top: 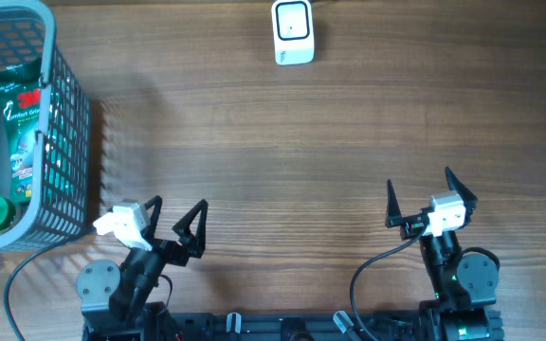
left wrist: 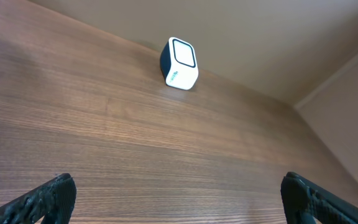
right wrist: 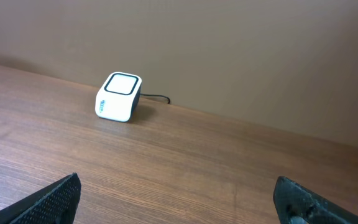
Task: Scan the item barcode
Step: 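Raise the left arm and swing it toward the basket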
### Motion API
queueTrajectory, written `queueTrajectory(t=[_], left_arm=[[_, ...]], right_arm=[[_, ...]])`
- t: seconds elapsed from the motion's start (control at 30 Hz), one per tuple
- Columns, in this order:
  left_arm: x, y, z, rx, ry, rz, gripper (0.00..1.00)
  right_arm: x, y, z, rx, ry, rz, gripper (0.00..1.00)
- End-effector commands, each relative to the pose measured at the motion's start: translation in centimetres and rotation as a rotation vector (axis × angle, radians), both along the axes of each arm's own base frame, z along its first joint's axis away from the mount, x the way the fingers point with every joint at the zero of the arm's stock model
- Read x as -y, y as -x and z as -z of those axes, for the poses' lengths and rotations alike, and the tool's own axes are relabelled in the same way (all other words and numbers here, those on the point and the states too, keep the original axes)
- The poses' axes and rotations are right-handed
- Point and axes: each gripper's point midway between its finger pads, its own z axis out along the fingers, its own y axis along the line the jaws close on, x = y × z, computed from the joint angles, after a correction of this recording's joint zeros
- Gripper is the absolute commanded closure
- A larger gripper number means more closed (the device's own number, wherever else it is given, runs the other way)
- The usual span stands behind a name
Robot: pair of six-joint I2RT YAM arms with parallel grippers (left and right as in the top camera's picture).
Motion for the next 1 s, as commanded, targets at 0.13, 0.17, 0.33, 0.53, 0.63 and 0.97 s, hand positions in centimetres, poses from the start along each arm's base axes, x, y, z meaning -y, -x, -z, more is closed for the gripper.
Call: queueTrajectory(t=[0.13,0.17,0.33,0.53,0.63,0.97], left_arm=[[0.5,0.9,-4.2,0.105,-0.023,0.029,0.00],[0.5,1.0,-4.6,0.113,-0.024,0.028,0.00],[0.5,1.2,-6.5,0.128,-0.025,0.029,0.00],[0.8,0.4,-8.2,0.111,-0.074,0.065,0.00],[0.5,-0.6,-9.6,0.093,-0.138,0.066,0.00],[-2.5,-5.2,-12.1,-0.229,-0.168,-0.074,0.00]], right_arm=[[0.0,0.0,0.0,0.004,0.008,0.005,0.00],[0.0,0.0,0.0,0.003,0.008,0.004,0.00],[0.0,0.0,0.0,0.004,0.008,0.004,0.00],[0.0,0.0,0.0,0.004,0.008,0.004,0.00],[0.0,0.0,0.0,0.004,0.008,0.004,0.00],[0.0,0.0,0.0,0.004,0.008,0.004,0.00]])
